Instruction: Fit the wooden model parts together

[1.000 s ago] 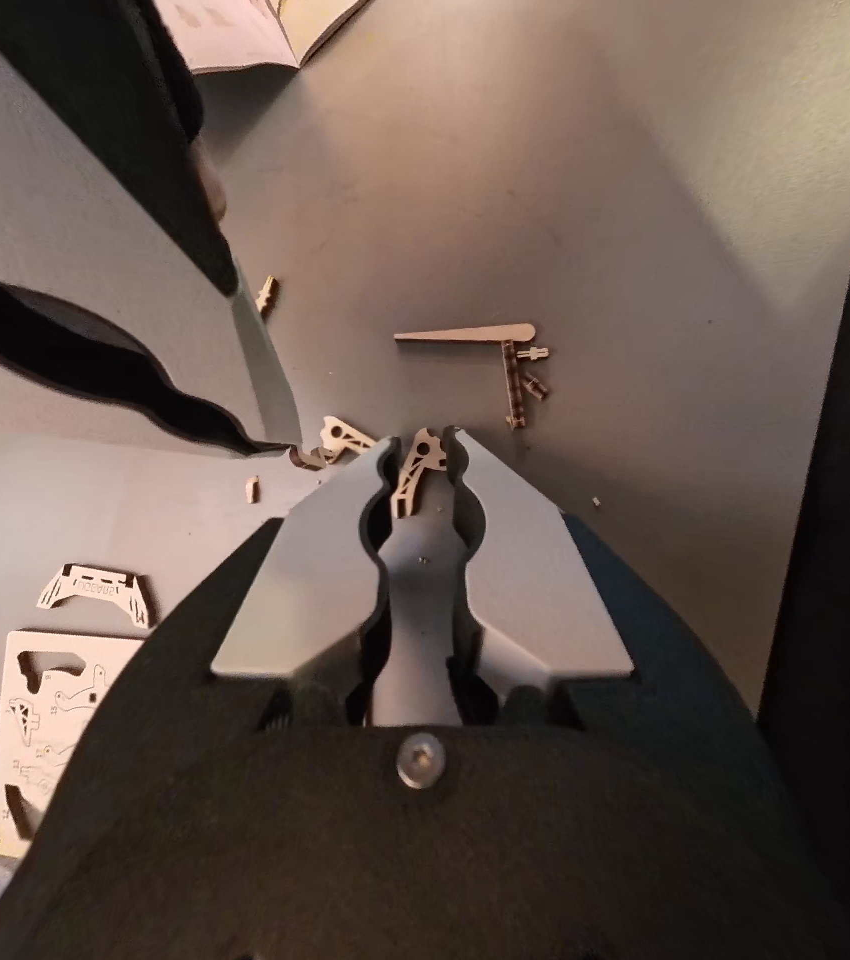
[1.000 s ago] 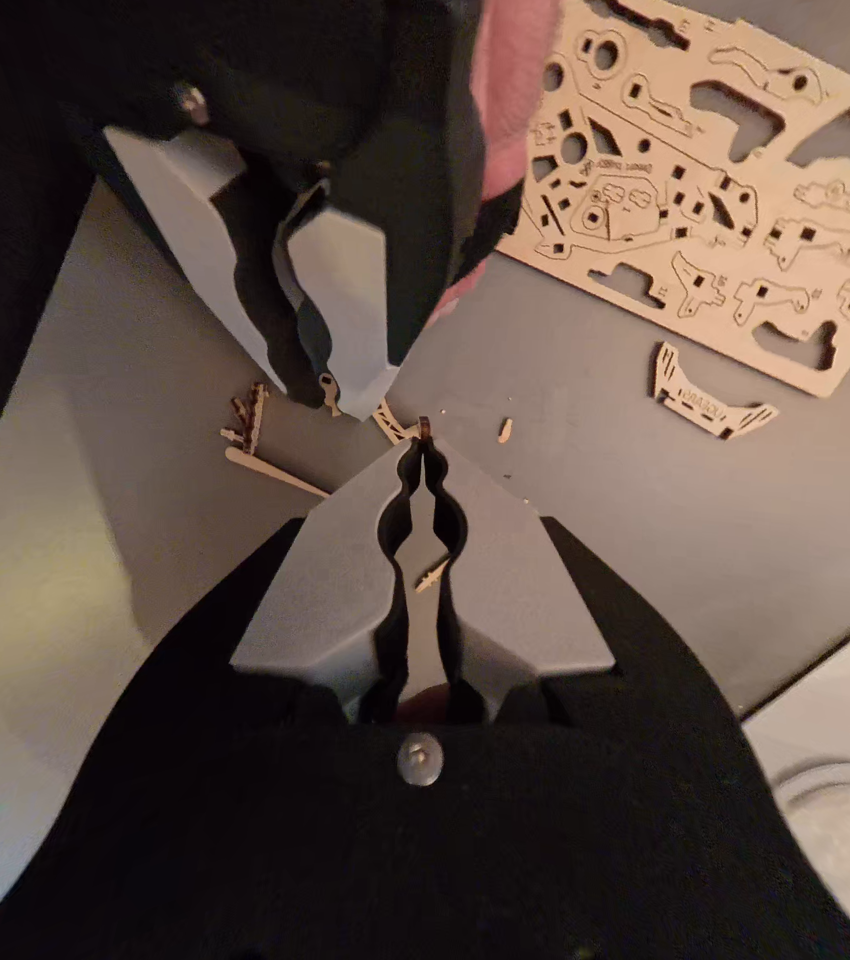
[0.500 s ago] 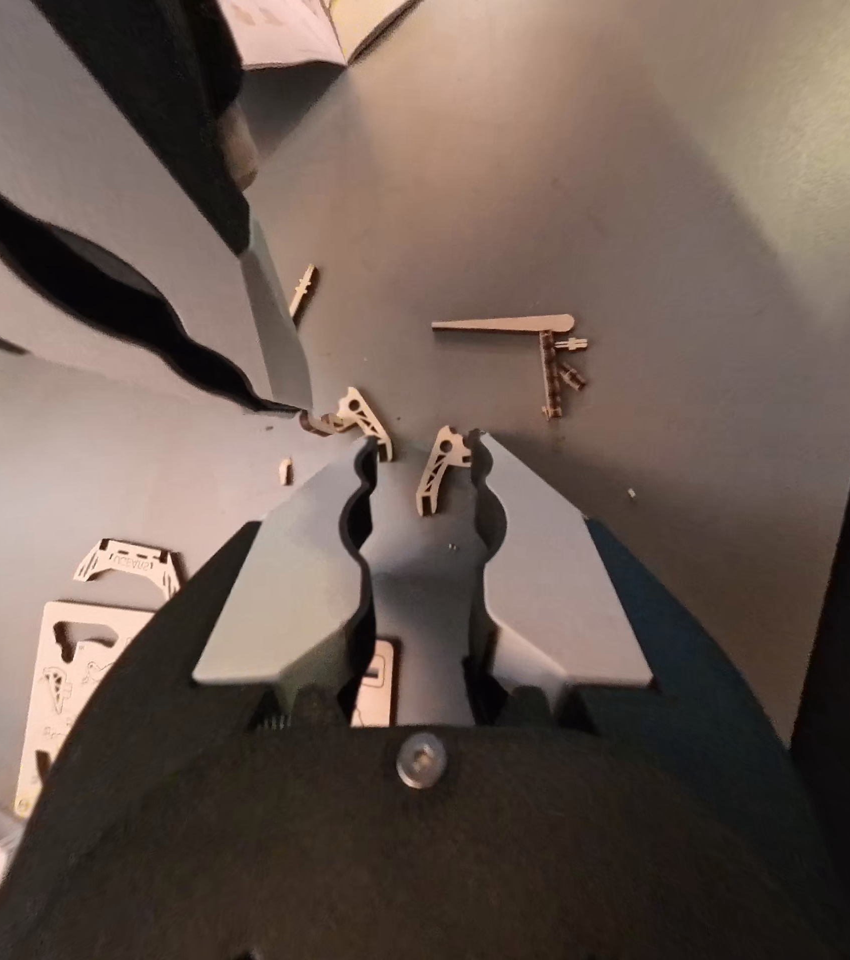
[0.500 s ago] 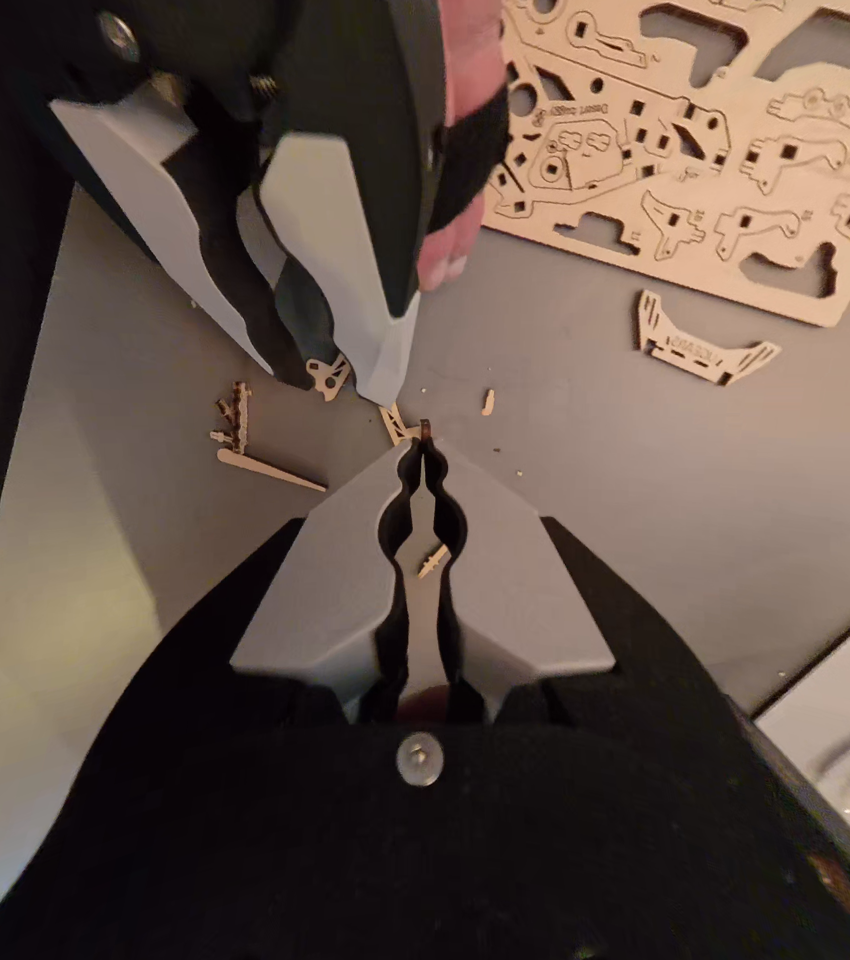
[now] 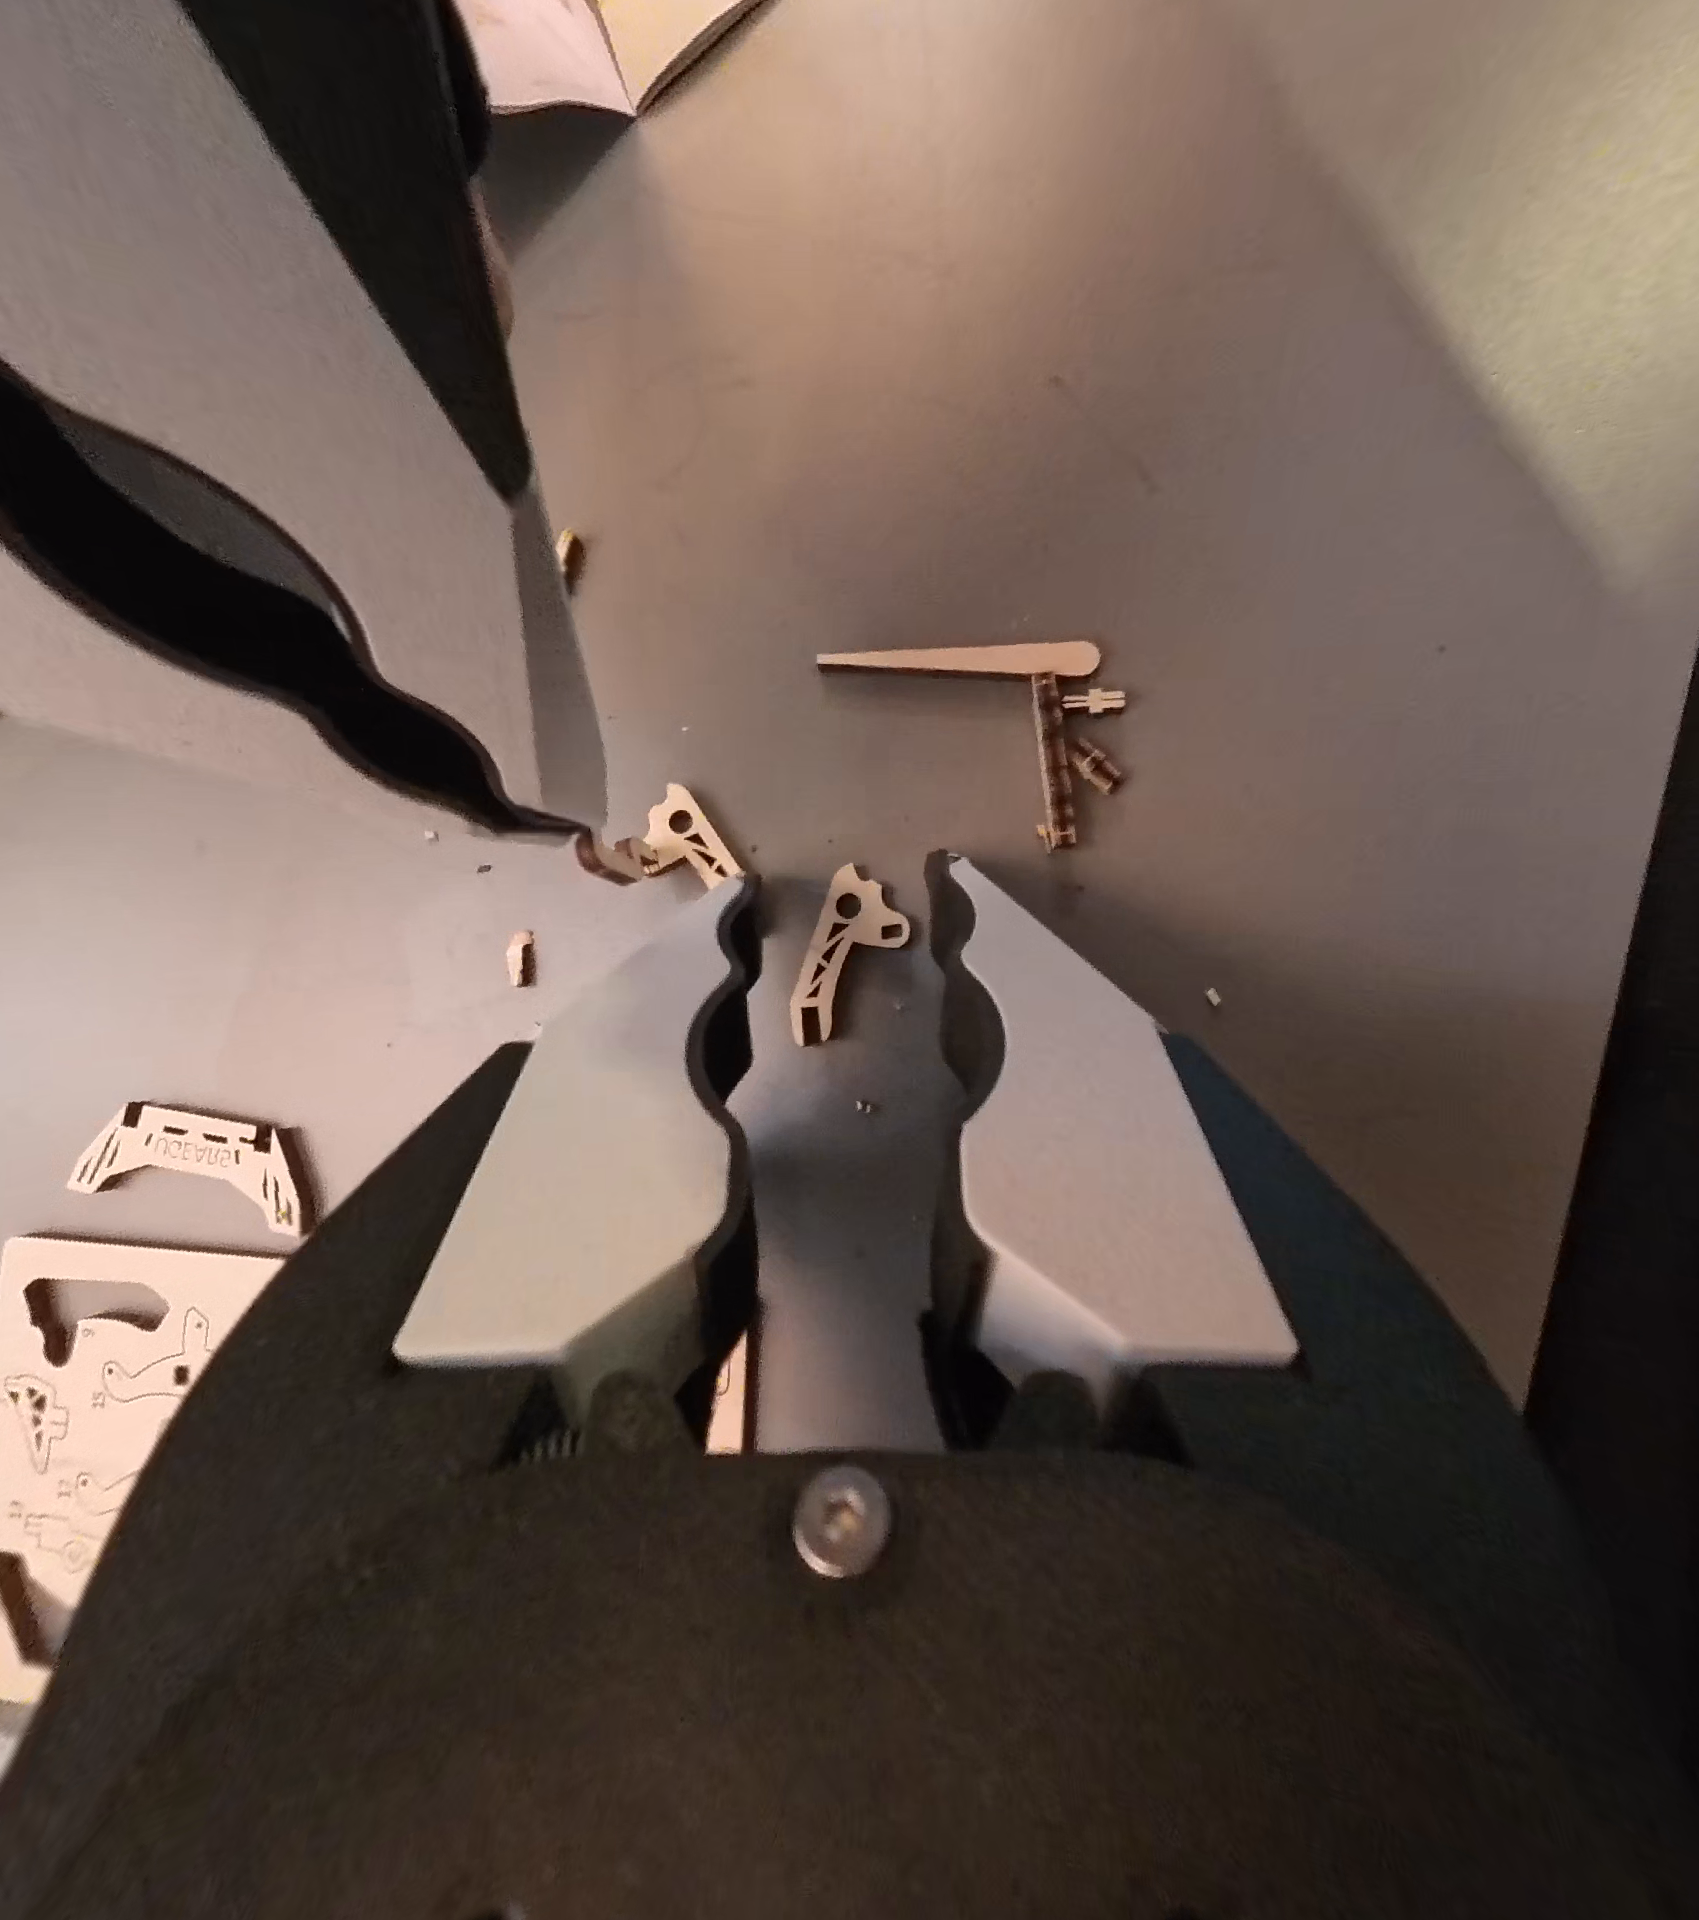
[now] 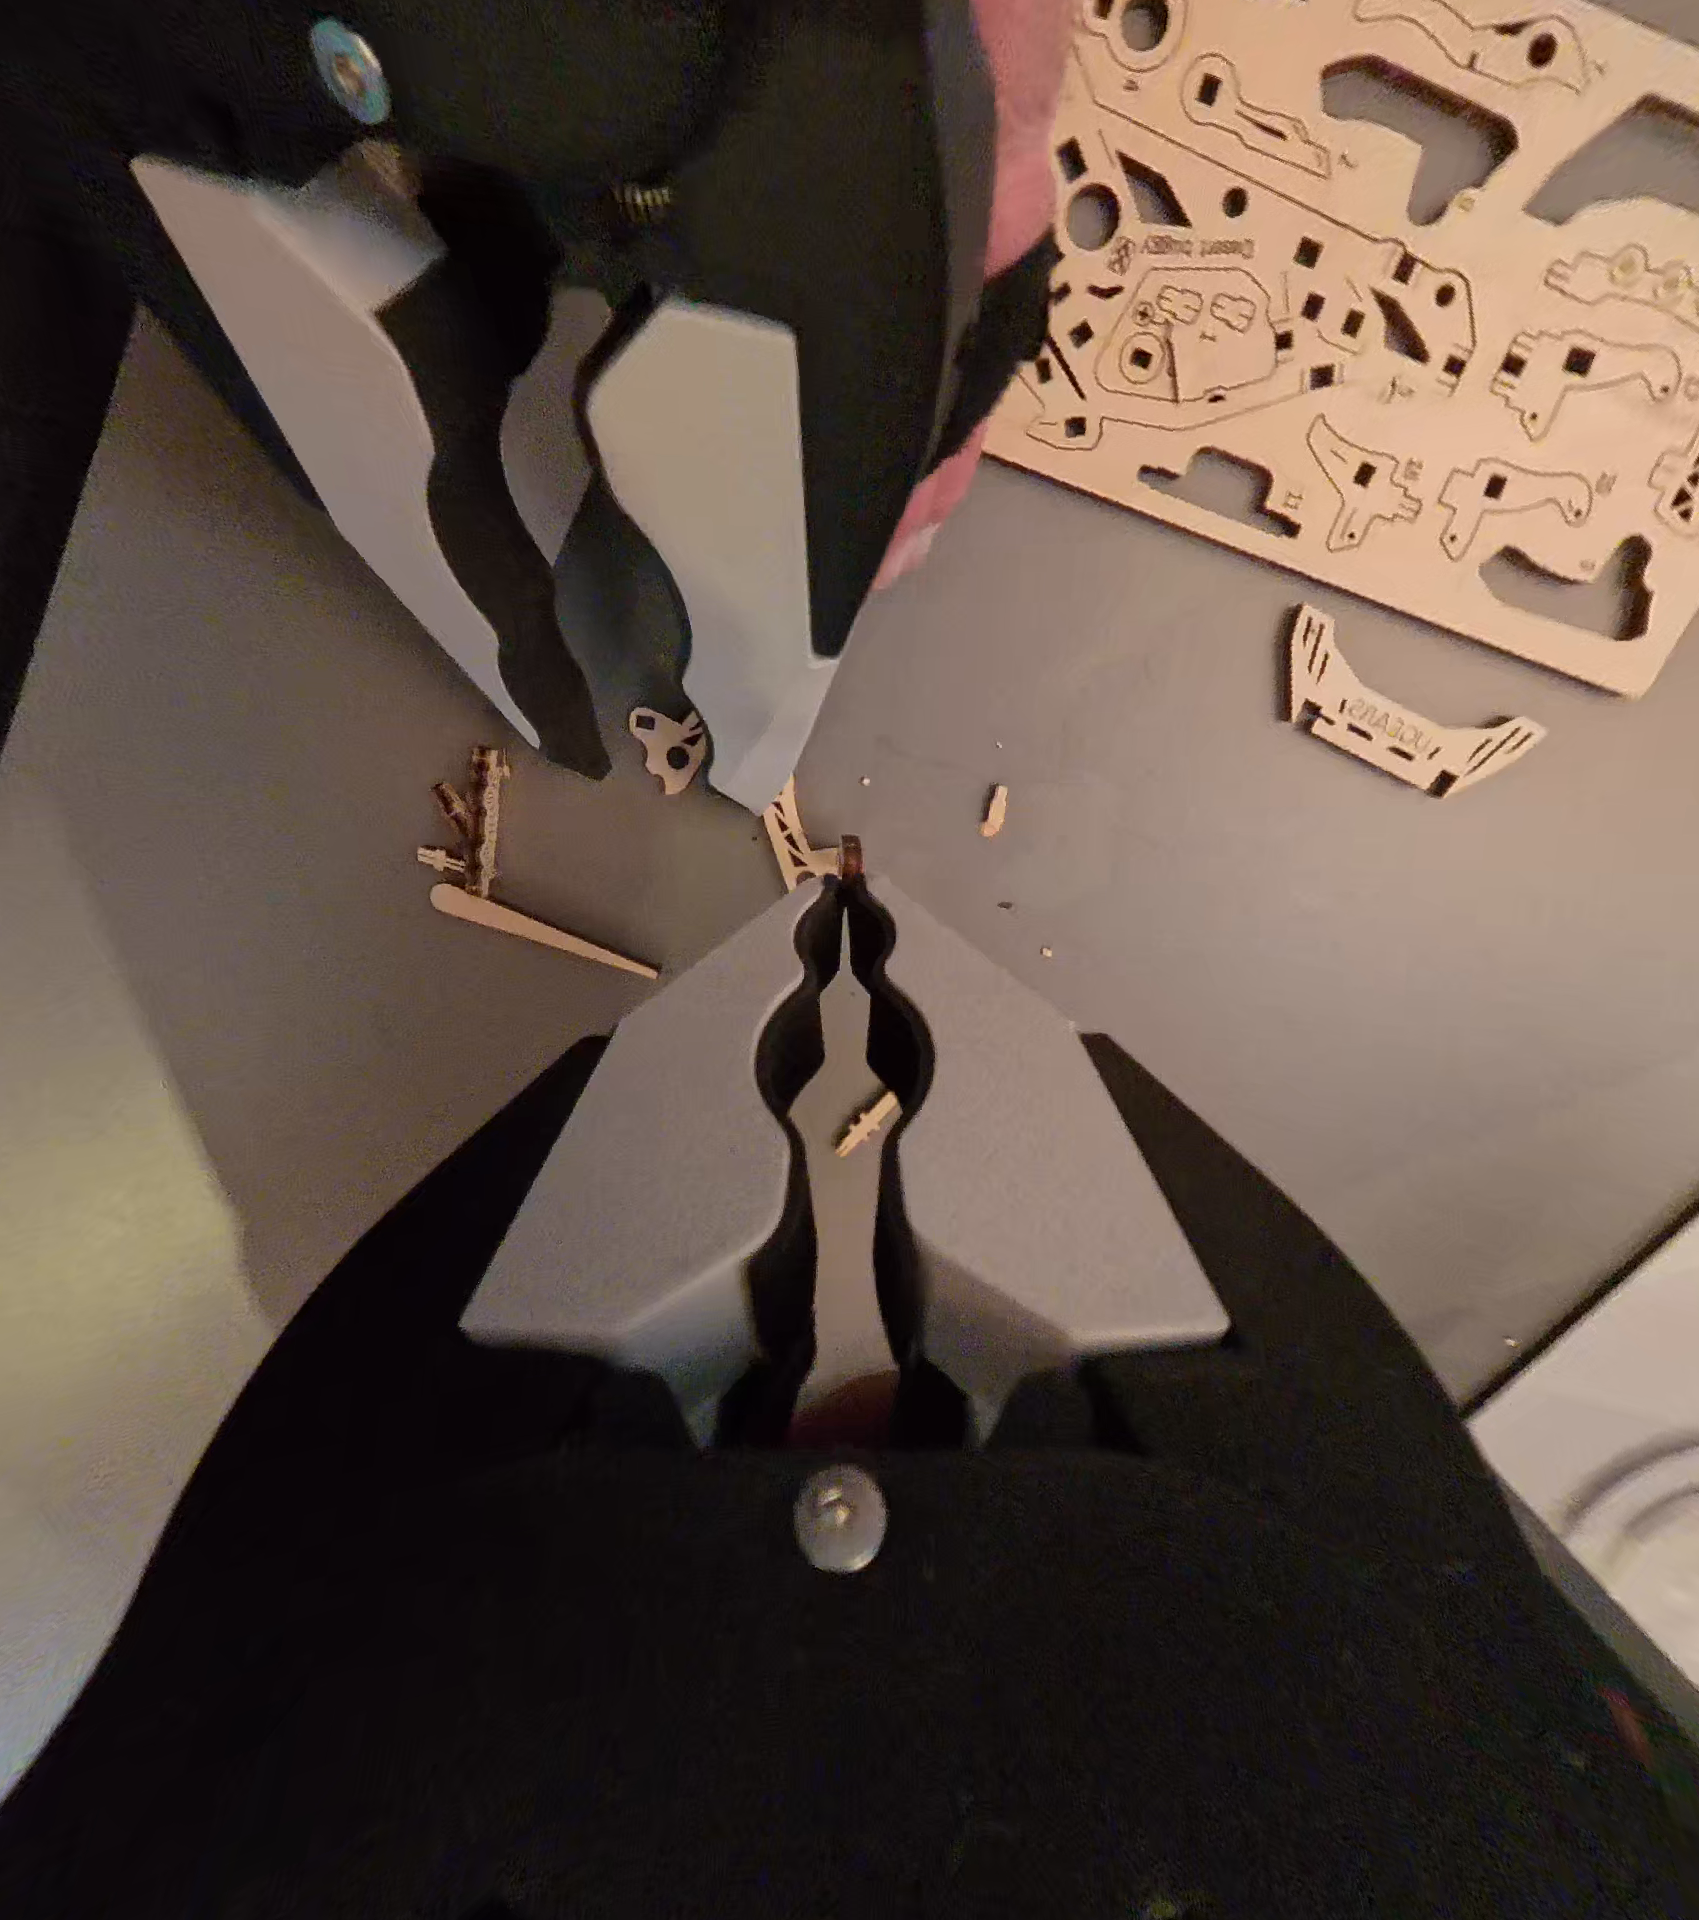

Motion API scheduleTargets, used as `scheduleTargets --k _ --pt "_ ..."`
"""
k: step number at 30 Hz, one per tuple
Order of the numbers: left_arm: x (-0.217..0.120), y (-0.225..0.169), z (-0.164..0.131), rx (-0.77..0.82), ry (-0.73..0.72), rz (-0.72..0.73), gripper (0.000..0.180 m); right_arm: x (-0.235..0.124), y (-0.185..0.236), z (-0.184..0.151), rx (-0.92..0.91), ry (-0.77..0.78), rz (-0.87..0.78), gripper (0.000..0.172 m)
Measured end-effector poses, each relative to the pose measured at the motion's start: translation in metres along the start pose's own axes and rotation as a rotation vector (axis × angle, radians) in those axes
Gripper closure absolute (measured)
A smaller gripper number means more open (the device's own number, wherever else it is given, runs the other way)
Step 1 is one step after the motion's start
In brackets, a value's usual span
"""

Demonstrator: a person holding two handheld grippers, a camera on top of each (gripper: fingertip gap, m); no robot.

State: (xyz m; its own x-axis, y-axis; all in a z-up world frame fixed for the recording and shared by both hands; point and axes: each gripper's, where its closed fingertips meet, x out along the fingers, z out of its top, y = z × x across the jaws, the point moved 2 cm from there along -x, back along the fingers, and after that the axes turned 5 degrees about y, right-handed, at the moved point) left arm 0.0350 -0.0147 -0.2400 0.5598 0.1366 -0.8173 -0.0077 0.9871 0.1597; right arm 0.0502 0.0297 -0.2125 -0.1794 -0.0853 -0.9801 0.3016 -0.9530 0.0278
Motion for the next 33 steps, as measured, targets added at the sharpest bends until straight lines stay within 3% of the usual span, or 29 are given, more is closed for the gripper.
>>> scheduleTargets --k 7,28,33 --pt "0.000 0.000 0.000 0.012 -0.002 -0.001 0.150 0.001 0.005 0.002 -0.129 0.036 -0.052 0.172" --pt "-0.003 0.002 -0.001 0.031 -0.015 0.027 0.148 0.002 0.003 0.003 -0.073 0.029 0.000 0.172" --pt "-0.021 0.013 0.006 -0.009 -0.103 0.085 0.144 0.002 0.003 0.004 -0.057 0.001 -0.001 0.172"
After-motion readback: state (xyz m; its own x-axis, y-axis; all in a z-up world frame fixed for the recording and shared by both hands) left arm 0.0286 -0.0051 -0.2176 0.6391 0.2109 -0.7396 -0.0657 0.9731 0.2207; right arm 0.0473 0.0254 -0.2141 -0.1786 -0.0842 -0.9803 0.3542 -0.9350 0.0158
